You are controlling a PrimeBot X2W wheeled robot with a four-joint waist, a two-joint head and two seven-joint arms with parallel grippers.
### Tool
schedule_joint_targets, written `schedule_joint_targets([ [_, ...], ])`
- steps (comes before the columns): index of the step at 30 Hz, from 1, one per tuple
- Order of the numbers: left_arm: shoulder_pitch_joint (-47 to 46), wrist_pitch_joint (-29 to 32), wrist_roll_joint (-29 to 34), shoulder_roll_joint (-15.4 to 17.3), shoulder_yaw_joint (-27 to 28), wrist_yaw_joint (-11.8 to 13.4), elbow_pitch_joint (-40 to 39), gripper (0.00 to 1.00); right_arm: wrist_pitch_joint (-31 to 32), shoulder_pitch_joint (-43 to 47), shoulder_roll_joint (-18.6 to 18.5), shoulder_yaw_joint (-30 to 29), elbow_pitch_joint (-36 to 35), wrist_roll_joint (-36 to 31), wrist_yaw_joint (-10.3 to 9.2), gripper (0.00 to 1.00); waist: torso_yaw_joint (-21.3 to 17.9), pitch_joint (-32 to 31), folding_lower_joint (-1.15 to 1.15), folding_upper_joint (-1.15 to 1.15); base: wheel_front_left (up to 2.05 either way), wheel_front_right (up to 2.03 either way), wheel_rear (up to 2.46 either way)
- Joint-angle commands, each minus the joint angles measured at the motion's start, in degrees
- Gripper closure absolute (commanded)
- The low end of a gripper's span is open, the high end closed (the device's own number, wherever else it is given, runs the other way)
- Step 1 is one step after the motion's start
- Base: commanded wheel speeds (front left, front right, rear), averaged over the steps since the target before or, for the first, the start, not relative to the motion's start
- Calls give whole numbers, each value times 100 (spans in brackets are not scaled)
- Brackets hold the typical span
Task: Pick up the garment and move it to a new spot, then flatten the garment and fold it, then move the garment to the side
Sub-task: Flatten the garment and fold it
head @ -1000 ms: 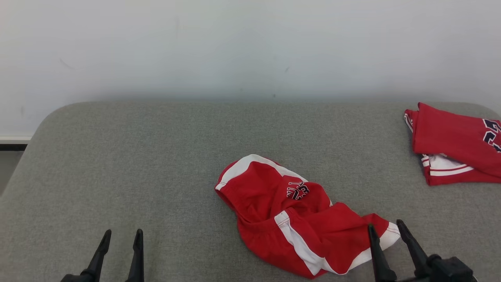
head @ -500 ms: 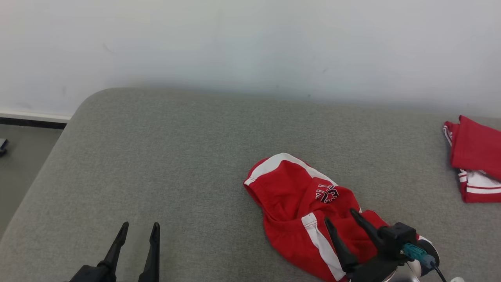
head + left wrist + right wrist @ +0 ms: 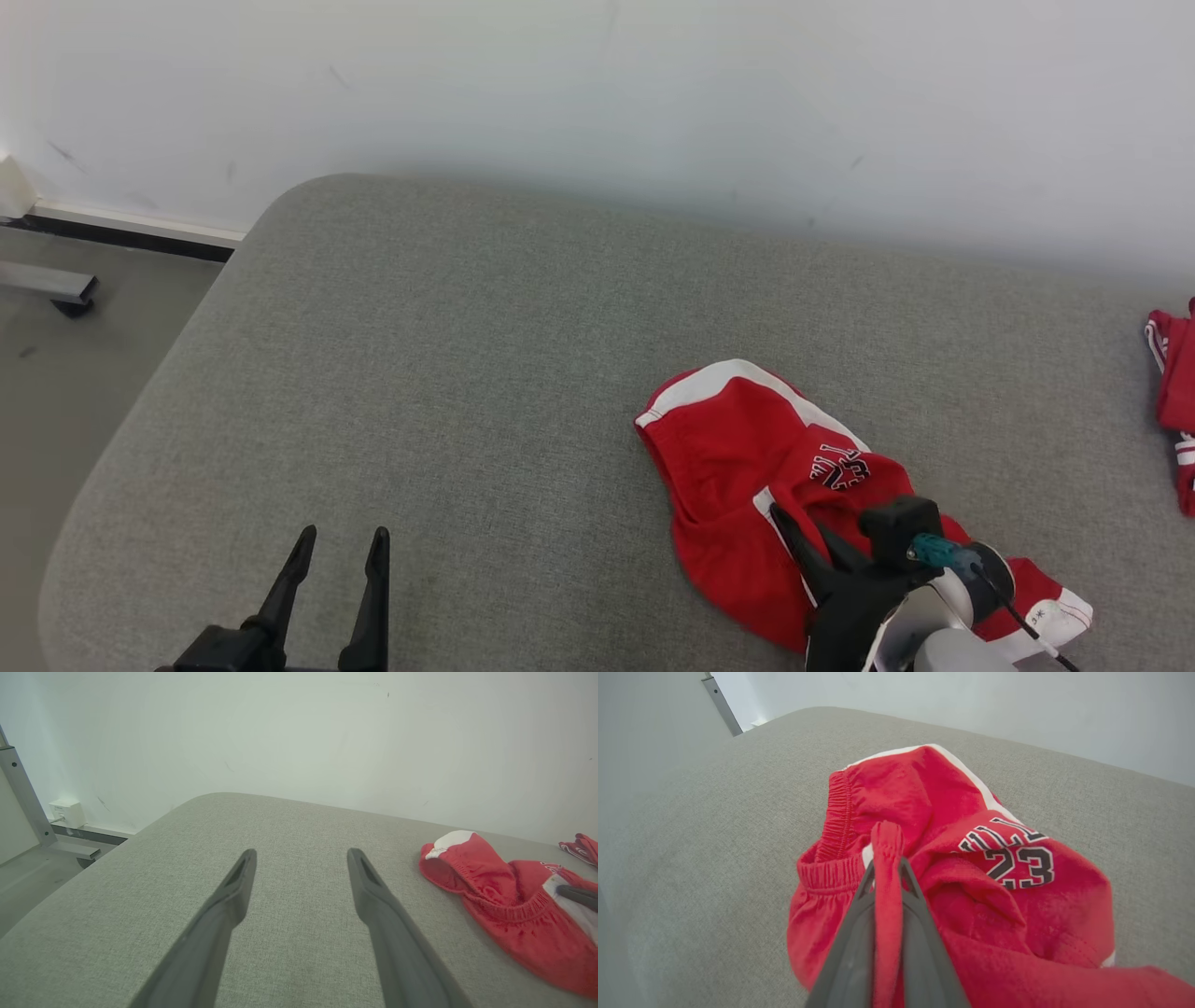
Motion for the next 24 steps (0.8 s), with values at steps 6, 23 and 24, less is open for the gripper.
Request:
schedule_joint_targets([
  [6, -88, -18, 3, 9, 34, 10, -1, 0, -555, -508, 146, 239, 29, 41, -16, 100, 12, 23, 0, 0, 0, 0, 0],
  [23, -260, -18, -26, 14, -81, 10, 130, 0, -1094, -906, 785, 1677, 829, 432, -16, 0, 85, 106, 0, 0, 0, 0, 0],
  [24, -247, -17, -23, 23, -76, 10, 126, 0, -1110, -897, 751, 1635, 804, 451, -16, 0, 53, 96, 0, 0, 0, 0, 0],
])
